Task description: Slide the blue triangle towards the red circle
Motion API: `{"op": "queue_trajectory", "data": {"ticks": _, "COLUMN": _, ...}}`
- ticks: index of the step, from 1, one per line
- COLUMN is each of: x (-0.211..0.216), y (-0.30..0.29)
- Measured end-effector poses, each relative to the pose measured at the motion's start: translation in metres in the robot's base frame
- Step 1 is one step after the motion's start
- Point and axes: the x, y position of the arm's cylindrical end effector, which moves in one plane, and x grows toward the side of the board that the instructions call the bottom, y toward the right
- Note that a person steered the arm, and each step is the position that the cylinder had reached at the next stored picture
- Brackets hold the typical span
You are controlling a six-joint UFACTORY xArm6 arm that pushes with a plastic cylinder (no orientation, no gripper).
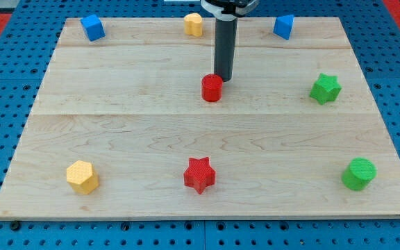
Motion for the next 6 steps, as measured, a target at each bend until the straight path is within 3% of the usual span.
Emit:
{"op": "queue_trajectory", "data": {"ticks": 1, "x": -0.021, "y": 0.022}}
{"op": "queue_trajectory", "data": {"ticks": 2, "x": -0.088, "y": 0.119}}
{"op": "queue_trajectory", "data": {"ticks": 3, "x": -0.108, "y": 0.241}}
{"op": "queue_trajectory", "data": {"ticks": 4, "x": -0.162, "y": 0.246}}
{"op": "queue_trajectory", "data": {"ticks": 5, "x": -0.168, "y": 0.184}}
{"op": "queue_trajectory", "data": {"ticks": 6, "x": -0.134, "y": 0.106}}
